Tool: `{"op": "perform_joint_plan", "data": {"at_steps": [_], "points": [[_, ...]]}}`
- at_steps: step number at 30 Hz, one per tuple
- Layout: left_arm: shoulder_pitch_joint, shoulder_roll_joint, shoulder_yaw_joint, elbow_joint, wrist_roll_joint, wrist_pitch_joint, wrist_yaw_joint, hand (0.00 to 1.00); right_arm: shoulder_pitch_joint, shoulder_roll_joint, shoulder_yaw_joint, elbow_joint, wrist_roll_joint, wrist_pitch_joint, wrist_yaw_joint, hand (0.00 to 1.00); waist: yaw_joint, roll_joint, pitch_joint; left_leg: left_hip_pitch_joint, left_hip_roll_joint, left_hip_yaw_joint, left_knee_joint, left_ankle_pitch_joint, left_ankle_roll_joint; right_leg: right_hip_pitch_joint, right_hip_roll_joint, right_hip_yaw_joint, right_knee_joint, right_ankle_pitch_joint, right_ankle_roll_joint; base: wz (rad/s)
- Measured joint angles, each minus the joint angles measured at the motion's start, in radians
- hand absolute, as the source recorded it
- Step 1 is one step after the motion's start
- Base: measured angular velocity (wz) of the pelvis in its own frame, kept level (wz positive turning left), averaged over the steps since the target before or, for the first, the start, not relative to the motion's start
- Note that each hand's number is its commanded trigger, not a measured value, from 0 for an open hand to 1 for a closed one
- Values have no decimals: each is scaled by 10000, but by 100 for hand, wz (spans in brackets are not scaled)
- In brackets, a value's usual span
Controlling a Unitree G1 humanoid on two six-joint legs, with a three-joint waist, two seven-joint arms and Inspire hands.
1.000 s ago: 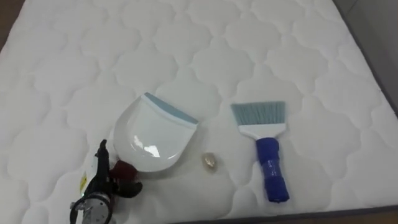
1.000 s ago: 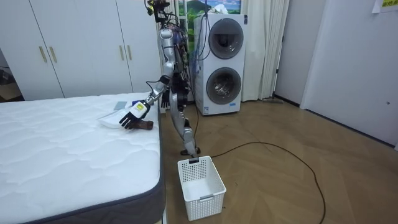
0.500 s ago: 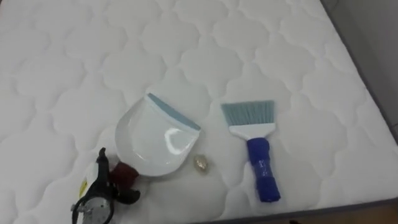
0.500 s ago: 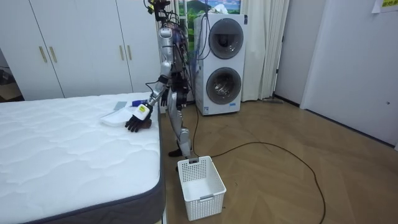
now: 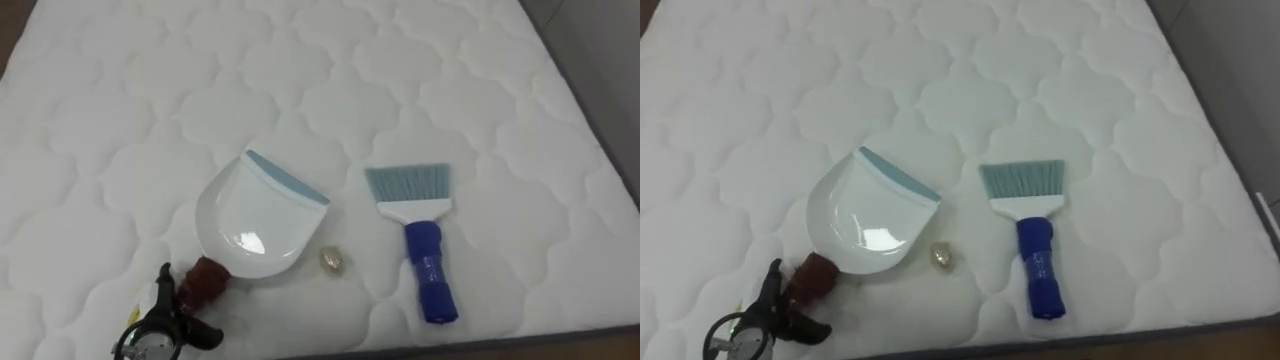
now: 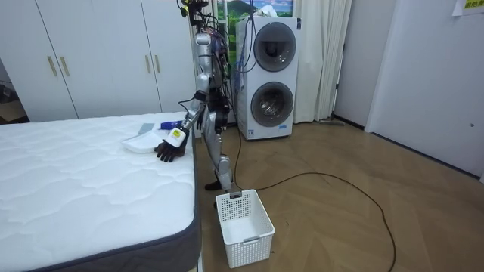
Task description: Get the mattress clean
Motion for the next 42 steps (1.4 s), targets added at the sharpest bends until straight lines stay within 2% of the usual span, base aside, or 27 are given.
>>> {"op": "perform_joint_plan", "data": {"at_steps": [16,26,32,42], "points": [[-219,-16,37,-21,-6,17,80,0,-165,-43,220,242,105,6,-29,0,163,-13,0,-143,-35,101,37,-2,1,-349,-163,14,518,-309,-21,1],[-793,27,15,-140,4,-6,1038,0,-167,-43,287,139,103,-20,-141,0,111,-10,1,-276,-67,94,253,-2,2,-349,-227,-69,508,-320,-6,1],[-819,18,1,-158,2,-34,1590,0,-169,-43,282,-81,106,-44,-168,0,-15,-5,3,-292,-66,95,264,-2,2,-350,-230,-88,511,-329,4,1],[-817,10,-18,-347,0,-196,1857,0,-167,-42,272,-123,139,-133,-140,0,-86,-3,4,-312,-66,73,238,-8,10,-346,-237,-155,505,-337,10,2]]}}
